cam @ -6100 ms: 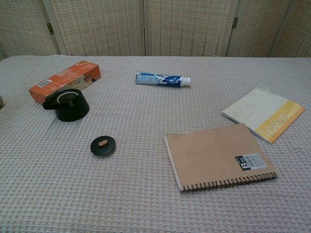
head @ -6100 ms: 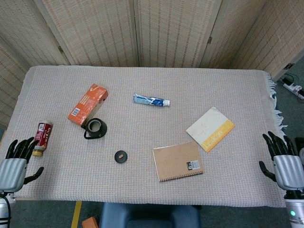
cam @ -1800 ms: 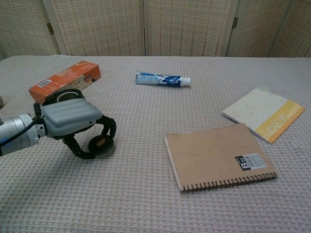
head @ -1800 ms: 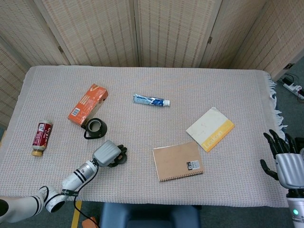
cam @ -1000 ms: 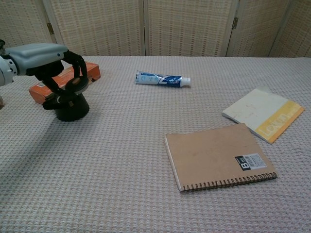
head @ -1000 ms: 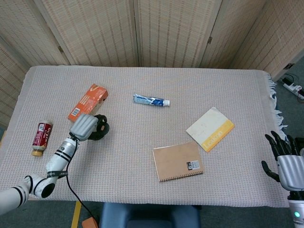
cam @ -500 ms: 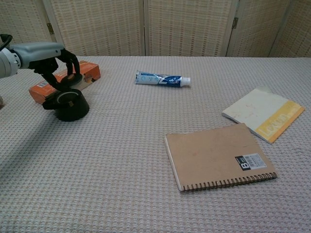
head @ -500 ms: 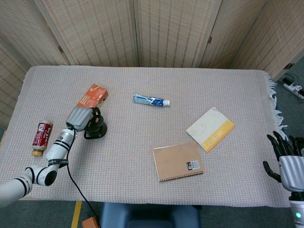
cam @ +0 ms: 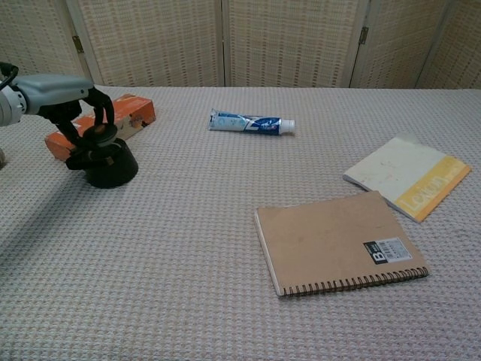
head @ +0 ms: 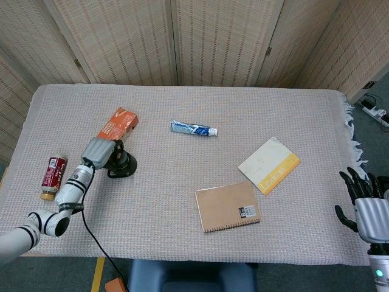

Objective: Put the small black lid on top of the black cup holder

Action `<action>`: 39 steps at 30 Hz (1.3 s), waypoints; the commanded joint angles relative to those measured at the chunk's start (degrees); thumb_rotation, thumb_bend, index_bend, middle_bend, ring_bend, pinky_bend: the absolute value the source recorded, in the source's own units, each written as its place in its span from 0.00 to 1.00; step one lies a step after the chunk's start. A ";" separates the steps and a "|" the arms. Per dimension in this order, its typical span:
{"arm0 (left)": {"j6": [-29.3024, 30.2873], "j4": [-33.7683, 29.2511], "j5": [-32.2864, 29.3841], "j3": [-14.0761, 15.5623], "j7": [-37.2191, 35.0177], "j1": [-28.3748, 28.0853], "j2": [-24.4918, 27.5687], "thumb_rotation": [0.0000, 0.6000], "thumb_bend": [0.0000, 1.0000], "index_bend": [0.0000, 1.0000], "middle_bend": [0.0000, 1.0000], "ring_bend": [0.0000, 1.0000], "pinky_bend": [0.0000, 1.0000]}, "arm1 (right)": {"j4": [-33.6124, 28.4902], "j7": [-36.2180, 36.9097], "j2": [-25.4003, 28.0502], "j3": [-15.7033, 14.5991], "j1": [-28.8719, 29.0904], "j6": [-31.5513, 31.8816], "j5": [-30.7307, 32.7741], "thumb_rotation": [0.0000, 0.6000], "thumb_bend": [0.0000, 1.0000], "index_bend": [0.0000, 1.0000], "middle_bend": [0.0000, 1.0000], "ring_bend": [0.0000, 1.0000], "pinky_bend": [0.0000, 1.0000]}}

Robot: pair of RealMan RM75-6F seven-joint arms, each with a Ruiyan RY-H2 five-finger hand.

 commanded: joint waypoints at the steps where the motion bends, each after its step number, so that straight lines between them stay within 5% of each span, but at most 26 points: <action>1: -0.26 0.43 0.21 0.11 -0.24 -0.19 -0.18 1.00 0.22 0.50 0.47 0.83 0.83 | 0.04 0.01 -0.04 -0.01 -0.04 0.00 0.07 1.00 0.37 0.09 0.09 0.18 0.00; 23: -3.16 1.66 -2.06 0.08 1.09 -1.46 -0.62 1.00 0.22 0.46 0.45 0.82 0.83 | 0.90 0.45 -0.39 0.37 -0.27 -0.06 1.14 1.00 0.37 0.09 0.09 0.18 0.00; 39: -3.70 0.01 -4.77 -0.02 3.74 -1.69 0.22 1.00 0.21 0.34 0.40 0.81 0.83 | 1.22 1.37 -0.39 0.69 -0.35 0.60 0.83 1.00 0.37 0.09 0.10 0.21 0.04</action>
